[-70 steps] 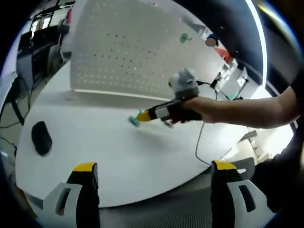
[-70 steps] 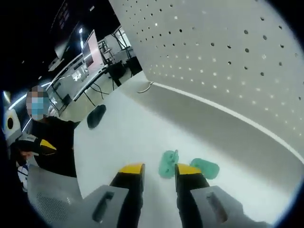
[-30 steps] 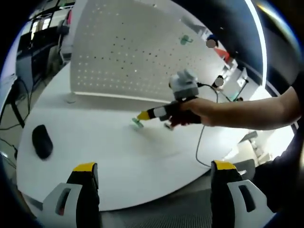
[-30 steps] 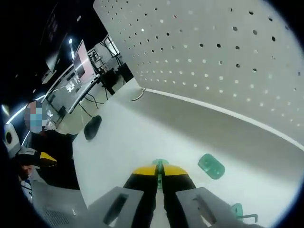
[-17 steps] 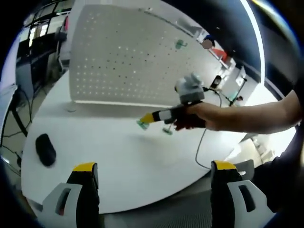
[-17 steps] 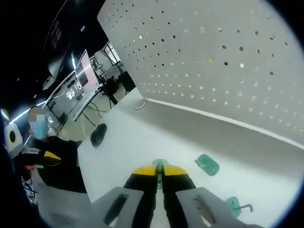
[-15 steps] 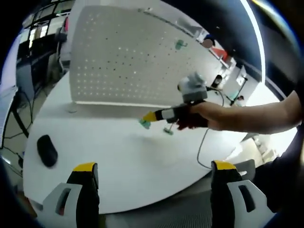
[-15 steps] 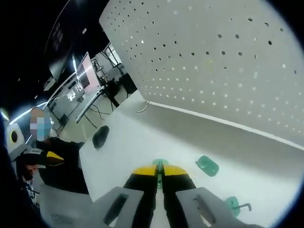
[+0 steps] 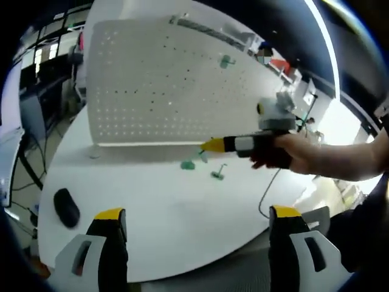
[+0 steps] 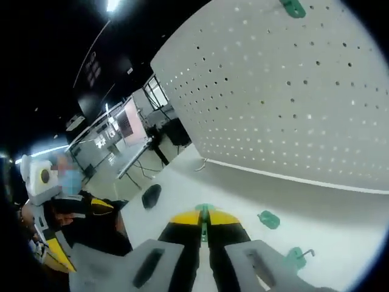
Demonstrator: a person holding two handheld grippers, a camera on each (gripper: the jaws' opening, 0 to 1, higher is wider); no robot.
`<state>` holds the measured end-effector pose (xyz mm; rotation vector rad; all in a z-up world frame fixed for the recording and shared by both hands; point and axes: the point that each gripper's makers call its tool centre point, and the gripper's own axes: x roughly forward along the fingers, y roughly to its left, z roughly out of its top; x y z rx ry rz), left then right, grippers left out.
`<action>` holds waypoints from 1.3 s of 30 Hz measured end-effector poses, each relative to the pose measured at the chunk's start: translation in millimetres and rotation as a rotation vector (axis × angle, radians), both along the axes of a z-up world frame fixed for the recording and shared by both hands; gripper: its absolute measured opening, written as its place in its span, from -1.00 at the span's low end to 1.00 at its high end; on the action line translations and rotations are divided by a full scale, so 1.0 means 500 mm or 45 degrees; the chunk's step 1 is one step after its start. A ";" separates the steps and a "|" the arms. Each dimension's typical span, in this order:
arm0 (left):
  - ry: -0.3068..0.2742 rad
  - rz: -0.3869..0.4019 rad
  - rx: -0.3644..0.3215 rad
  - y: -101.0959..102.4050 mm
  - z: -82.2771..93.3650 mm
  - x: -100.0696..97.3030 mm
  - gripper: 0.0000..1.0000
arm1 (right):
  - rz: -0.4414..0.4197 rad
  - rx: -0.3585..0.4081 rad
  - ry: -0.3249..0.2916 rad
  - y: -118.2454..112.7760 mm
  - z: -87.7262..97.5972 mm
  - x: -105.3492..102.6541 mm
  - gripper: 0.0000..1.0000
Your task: Insert the hook assembly into the mounting plate slot until the hook locks in place.
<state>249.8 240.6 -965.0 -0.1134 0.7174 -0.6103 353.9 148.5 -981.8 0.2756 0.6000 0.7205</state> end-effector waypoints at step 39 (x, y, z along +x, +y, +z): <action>-0.118 0.015 -0.241 -0.063 0.085 0.042 0.23 | -0.002 0.303 -0.217 0.093 0.192 -0.159 -1.00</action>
